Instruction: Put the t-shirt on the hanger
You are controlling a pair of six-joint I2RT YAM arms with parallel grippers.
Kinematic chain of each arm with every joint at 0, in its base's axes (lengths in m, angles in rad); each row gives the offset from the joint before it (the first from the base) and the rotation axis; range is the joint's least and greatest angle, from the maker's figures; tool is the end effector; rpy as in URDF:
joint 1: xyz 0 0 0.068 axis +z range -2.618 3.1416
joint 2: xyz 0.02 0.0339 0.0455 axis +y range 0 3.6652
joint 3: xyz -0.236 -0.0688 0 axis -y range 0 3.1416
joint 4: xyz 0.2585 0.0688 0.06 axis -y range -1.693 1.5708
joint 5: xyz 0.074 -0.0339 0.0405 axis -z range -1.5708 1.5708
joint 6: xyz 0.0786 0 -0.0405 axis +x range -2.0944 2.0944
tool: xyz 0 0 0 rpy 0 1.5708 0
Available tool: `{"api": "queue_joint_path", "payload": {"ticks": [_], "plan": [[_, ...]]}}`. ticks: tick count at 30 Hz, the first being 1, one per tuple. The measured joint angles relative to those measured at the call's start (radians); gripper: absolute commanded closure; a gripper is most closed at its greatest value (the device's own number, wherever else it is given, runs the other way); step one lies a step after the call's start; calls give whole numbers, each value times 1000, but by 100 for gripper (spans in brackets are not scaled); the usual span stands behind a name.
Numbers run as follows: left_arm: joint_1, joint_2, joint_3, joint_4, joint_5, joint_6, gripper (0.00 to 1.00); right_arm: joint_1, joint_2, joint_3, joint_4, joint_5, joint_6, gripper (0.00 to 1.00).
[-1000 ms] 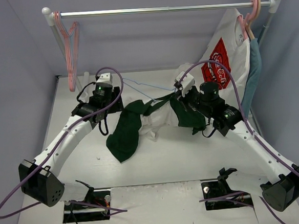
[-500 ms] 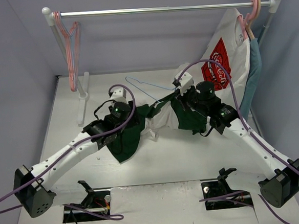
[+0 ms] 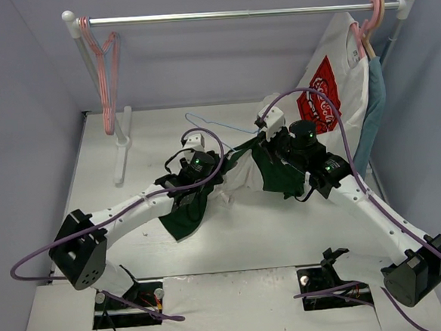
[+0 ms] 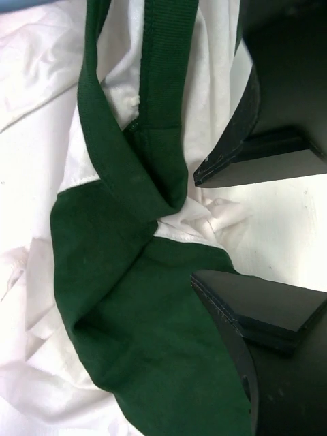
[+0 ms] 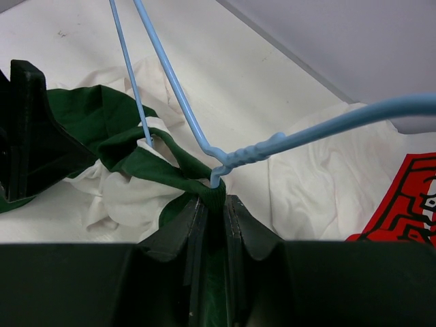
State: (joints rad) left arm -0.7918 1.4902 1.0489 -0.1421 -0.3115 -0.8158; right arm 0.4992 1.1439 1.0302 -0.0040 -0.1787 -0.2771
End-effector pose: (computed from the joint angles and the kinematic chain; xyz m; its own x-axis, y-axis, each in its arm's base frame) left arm 0.2873 -0.2567 0.2106 -0.6277 -0.3510 -0.6949 0.0592 0.8685 -0.4921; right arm 0.2885 0.1732 0.3408 0.0721 -0.2673 -0.9609 -0.6304 0.7344 -0.2516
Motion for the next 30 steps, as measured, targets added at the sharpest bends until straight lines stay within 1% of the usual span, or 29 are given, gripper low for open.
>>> {"api": "queue_joint_path", "payload": {"ticks": [6,14,19,22,26,27,29,30], "plan": [[0,27,6,49,-2,0,49,0,0,0,0,0,0,100],[0,82,34,81,-7,1,53,0,0,0,-1,0,-1,100],[0,95,39,97,-23,0,58,0,-4,0,-8,0,-1,100],[0,102,41,100,-32,1,64,0,-8,0,-10,0,-2,100],[0,114,41,104,-38,0,67,0,-10,0,-16,-1,-3,100],[0,117,41,104,-40,0,72,0,-10,0,-18,-1,-4,100],[0,120,41,104,-46,-2,75,0,-12,0,-20,-1,-4,100],[0,120,41,105,-48,-3,81,0,-14,0,-22,-2,-4,100]]}}
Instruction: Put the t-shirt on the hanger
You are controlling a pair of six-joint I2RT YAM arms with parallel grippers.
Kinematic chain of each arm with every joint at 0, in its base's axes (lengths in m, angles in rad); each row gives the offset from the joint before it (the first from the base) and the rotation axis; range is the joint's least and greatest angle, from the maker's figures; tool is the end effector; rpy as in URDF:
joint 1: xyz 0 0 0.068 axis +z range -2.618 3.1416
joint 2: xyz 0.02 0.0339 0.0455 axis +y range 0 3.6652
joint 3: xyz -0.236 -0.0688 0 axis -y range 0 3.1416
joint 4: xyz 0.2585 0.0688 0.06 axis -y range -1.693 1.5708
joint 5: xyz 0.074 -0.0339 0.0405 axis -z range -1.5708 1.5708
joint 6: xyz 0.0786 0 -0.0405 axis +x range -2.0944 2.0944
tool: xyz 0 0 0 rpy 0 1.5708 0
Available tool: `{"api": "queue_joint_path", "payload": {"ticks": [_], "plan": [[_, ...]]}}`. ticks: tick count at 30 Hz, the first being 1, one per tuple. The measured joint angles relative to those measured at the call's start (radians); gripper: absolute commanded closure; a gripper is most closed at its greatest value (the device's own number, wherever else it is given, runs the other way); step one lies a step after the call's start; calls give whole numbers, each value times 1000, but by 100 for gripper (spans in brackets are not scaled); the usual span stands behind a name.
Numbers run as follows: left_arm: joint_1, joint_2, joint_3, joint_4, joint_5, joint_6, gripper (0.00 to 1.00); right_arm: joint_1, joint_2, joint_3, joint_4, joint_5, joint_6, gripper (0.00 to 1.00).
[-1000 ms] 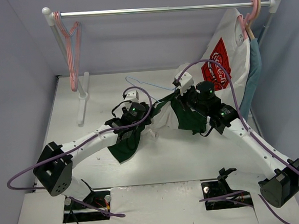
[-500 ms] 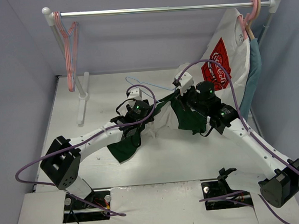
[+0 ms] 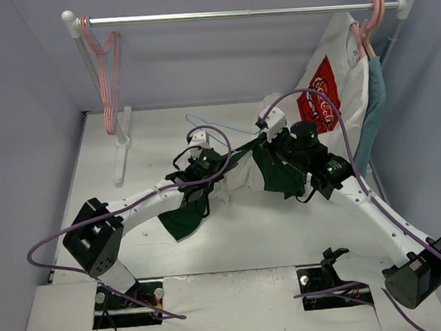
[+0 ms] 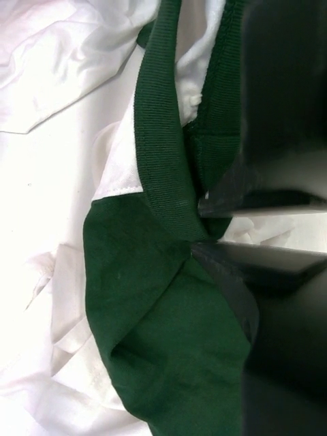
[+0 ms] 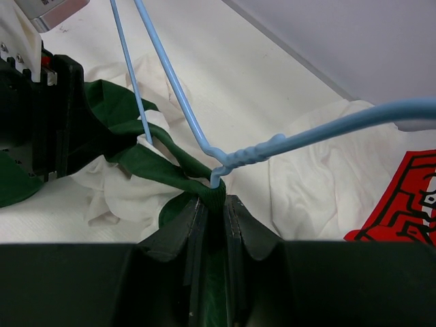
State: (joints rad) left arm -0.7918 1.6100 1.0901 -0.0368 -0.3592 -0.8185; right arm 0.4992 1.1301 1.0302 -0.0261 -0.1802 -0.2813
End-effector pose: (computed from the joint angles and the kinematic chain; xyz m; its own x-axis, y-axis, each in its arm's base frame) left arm 0.3068 -0.2714 0.1950 -0.5870 -0.3783 -0.7158 0.0409 0.8691 -0.4930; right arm 0.2853 0.1716 0.3419 0.0681 -0.2739 -0.9593 -0.6331 0.7313 -0.2538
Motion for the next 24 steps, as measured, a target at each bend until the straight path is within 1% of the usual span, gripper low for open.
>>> {"api": "queue_joint_path", "payload": {"ticks": [3,4,5,9,16,19,24], "plan": [[4,0,0,11,-2,0,90,0,-7,0,-4,0,-5,100],[7,0,0,13,-2,2,96,0,-9,0,-7,0,-8,100],[11,-3,-2,13,0,5,99,0,-11,0,-10,0,-11,100],[61,-37,-7,-10,23,33,100,0,-16,0,-17,1,-24,100],[203,-180,10,-99,93,98,100,0,-21,0,-20,-8,-50,100],[237,-204,77,-171,134,137,100,1,-25,-2,-24,-23,-71,100],[270,-186,256,-325,190,212,100,3,-68,-31,-24,-72,-119,100]]}}
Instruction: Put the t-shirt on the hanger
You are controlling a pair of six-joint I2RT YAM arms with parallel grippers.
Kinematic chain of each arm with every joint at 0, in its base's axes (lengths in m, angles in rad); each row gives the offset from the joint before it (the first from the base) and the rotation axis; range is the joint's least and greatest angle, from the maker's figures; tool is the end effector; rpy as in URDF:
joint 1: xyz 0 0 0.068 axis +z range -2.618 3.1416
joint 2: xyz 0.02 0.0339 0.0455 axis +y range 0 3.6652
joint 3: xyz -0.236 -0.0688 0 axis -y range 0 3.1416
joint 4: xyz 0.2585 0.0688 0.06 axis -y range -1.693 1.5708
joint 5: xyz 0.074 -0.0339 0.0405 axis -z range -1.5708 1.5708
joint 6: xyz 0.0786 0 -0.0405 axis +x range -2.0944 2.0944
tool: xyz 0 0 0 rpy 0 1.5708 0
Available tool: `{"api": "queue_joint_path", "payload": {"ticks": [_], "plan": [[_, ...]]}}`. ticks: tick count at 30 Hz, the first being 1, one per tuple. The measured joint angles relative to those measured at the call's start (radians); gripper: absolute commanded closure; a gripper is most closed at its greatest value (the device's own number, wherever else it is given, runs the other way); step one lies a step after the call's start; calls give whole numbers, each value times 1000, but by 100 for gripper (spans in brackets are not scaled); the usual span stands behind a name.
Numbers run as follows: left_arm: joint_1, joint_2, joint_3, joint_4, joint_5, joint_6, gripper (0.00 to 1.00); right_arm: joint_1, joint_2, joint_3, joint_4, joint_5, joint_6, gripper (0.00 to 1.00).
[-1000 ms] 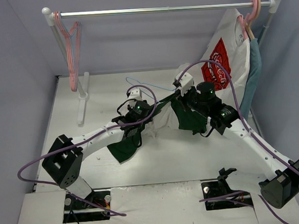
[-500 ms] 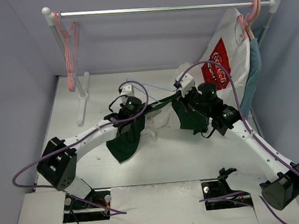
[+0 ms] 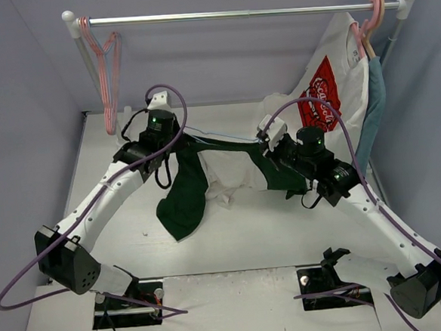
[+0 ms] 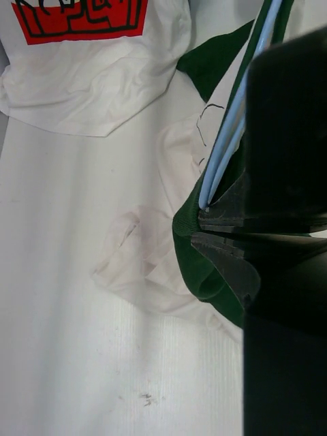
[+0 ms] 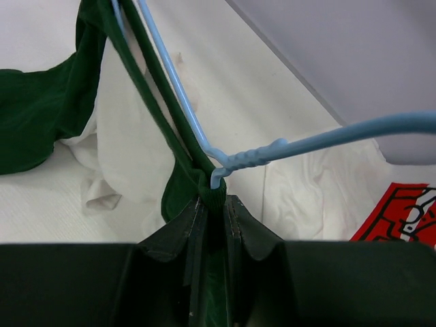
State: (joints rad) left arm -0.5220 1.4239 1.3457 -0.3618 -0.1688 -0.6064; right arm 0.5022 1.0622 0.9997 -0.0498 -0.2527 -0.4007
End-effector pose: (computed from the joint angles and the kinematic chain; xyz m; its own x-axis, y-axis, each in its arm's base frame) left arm 0.3402 -0.1805 0.3221 -0.5084 -0.3557 -0.7842 0.0852 0.8855 -0.4568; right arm 0.2675 0.1693 0.3465 0.1763 -0.3341 -0.9259 -0.6680 0.6503 -0.3618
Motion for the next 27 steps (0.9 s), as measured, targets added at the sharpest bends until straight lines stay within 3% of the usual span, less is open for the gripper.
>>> {"api": "queue_joint_path", "payload": {"ticks": [9,27], "plan": [[85,71,240,-221,80,92,100,31,-16,-3,0,-19,-67,100],[97,87,388,-404,195,230,100,71,42,7,-63,2,-102,100]]}}
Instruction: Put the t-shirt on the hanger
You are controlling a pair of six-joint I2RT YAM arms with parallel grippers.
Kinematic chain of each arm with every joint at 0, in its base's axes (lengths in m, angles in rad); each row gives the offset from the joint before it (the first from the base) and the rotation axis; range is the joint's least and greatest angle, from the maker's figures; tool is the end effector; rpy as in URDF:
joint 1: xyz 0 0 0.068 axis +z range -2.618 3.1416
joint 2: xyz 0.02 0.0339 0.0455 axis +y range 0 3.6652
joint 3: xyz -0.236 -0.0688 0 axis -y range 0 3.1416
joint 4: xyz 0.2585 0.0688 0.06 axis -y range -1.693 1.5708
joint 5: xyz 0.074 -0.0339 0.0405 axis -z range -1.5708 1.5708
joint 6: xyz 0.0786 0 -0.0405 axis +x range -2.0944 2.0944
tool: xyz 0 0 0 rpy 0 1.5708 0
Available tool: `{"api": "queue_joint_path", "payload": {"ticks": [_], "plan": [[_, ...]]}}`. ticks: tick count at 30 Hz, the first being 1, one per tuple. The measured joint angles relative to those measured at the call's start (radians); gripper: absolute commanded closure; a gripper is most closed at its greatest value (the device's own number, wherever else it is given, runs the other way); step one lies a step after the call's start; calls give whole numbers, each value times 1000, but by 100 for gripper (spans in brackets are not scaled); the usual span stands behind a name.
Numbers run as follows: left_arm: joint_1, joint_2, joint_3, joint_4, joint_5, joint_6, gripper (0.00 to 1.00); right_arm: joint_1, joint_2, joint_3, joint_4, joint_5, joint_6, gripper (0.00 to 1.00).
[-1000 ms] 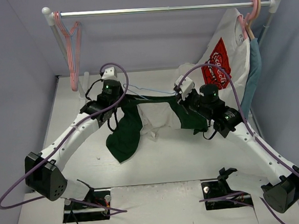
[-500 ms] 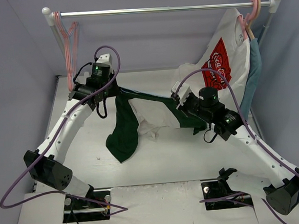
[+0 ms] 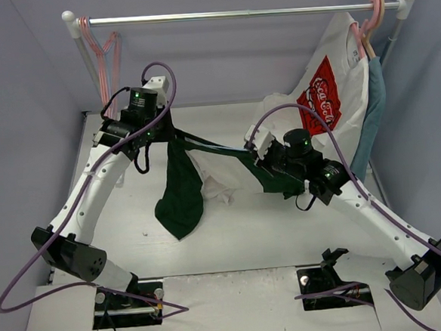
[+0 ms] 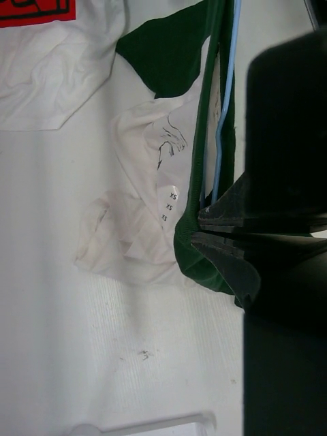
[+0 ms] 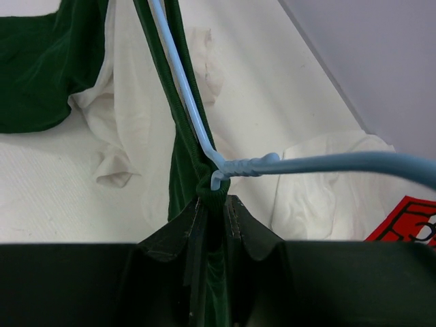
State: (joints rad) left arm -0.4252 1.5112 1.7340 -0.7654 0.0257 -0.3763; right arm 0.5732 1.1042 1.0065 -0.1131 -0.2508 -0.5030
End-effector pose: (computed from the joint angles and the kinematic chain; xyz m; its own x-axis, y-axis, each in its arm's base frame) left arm 0.3412 -0.1567 0.3859 -0.5964 -0.1332 -0.7916 0.2293 0.9168 -0.3270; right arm 0.2614 0.1920 0.3274 0.1975 -0.4283 -0.8818 -0.7237 0.5431 -0.4259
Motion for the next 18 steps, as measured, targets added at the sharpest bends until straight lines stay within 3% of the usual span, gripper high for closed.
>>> {"api": "queue_joint_path", "payload": {"ticks": [8,18], "plan": [[-111,34,118,-83,-16,36,100,0,39,129,-9,-61,-13,100],[-238,214,584,-218,-90,62,100,-2,140,387,-24,-106,-56,100]]}}
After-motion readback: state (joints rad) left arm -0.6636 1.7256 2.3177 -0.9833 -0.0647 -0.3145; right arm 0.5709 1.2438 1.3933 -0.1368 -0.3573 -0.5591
